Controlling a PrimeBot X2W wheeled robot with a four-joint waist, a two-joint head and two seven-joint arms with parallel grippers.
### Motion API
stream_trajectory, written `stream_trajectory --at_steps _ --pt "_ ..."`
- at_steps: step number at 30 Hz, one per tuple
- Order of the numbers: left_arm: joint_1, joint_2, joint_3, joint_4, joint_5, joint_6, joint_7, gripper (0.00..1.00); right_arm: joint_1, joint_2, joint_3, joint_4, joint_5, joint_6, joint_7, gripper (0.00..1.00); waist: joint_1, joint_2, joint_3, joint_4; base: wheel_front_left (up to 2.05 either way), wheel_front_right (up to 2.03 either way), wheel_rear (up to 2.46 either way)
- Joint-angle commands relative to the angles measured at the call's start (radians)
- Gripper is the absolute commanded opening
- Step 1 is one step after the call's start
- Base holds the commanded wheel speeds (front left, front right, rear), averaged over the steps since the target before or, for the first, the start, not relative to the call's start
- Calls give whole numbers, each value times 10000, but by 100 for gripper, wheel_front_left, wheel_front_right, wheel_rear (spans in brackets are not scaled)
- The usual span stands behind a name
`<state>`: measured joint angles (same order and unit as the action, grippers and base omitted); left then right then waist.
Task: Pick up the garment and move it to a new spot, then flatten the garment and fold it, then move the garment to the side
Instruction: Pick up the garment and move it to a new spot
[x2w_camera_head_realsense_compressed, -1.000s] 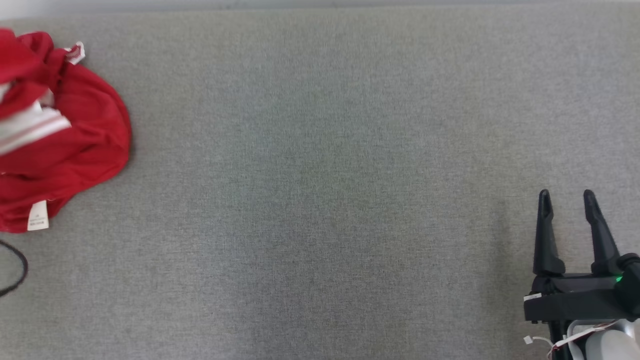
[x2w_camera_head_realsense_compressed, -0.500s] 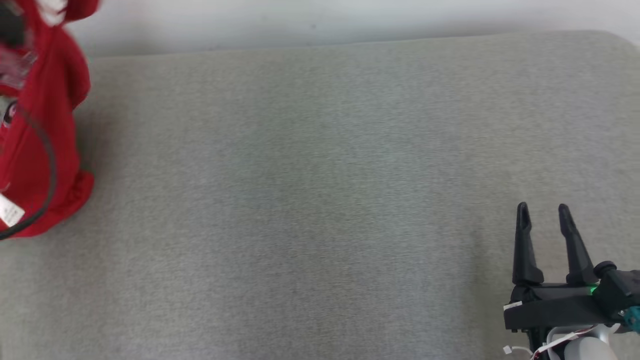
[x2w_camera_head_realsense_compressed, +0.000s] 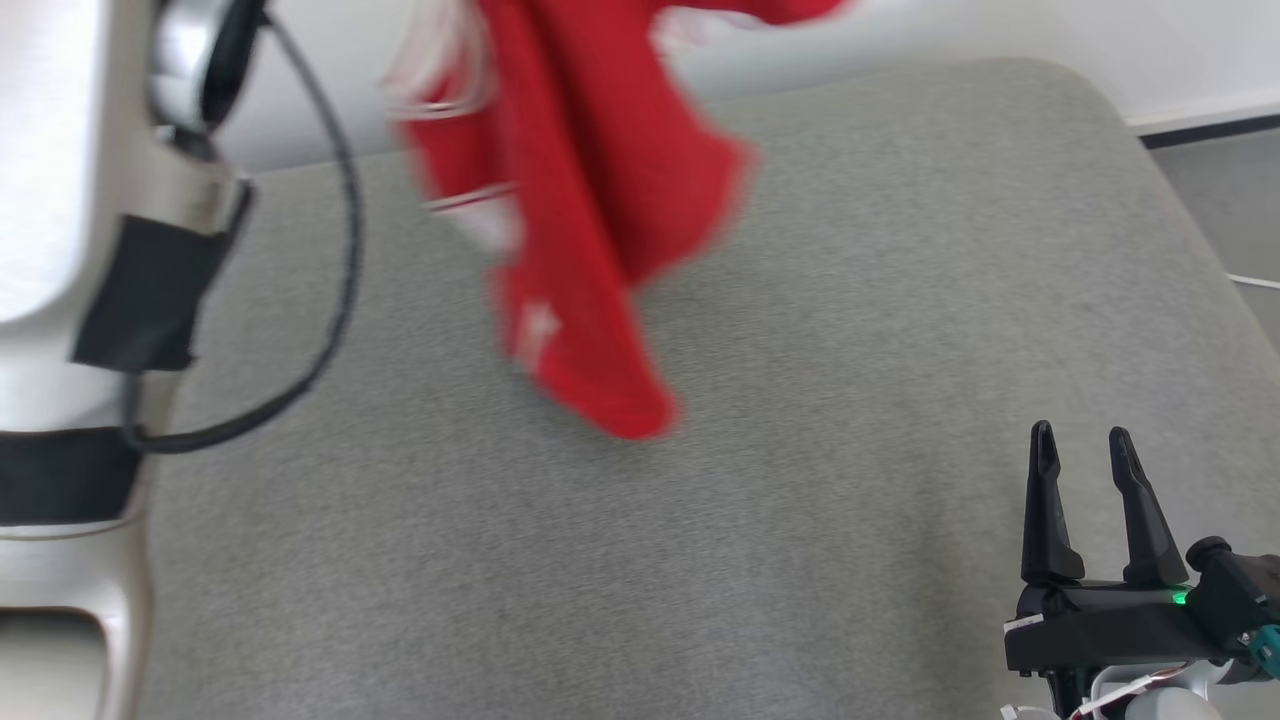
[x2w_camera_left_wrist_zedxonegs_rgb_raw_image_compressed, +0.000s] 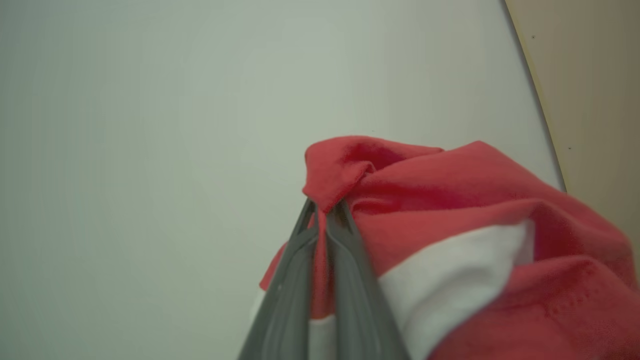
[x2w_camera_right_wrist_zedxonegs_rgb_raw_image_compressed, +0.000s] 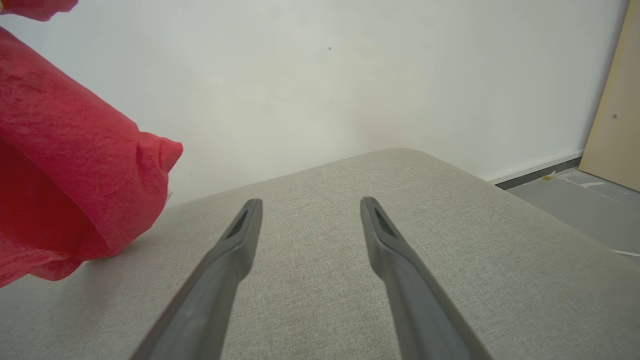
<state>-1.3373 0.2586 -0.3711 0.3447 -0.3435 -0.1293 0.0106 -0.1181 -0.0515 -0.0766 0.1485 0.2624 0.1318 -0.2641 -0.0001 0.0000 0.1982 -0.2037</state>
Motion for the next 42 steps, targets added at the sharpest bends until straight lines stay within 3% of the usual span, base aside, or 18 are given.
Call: stream_trajectory --at_steps 1,7,13,25,31,32,33,34,42 --pt "-179 -165 -97 5 -54 8 14 0 124 16 7 20 76 -21 -5 100 1 0 -93 -326 0 0 0" --pt "421 -687 -673 289 -269 2 -122 0 90 16 4 25 153 -21 -5 100 1 0 -28 -490 0 0 0" --pt "2259 -1050 -890 492 -674 204 -575 0 109 17 -53 22 124 -21 -5 100 1 0 -41 -475 0 0 0" --pt "6311 -1115 -1062 1811 -1290 733 -1593 0 -156 13 255 56 -92 -21 -6 100 1 0 220 -415 0 0 0" --pt "7110 -1331 -1519 2713 -1177 586 -2046 0 -203 13 433 172 -98 -21 -6 100 1 0 227 -300 0 0 0" --pt "7121 -1390 -1565 2765 -1154 557 -2158 16 -194 13 428 179 -119 -21 -6 100 1 0 188 -235 0 0 0" --pt "7103 -1438 -1584 2795 -1139 544 -2259 91 -183 15 454 189 -155 -21 -6 100 1 0 137 -185 0 0 0" --pt "7032 -1480 -1588 2778 -1112 523 -2364 100 -164 15 463 194 -175 -21 -6 100 1 0 78 -113 0 0 0" --pt "7245 -1274 -1080 1522 -795 791 -2751 100 40 14 388 116 -361 -21 -6 100 1 0 -549 669 0 0 0"
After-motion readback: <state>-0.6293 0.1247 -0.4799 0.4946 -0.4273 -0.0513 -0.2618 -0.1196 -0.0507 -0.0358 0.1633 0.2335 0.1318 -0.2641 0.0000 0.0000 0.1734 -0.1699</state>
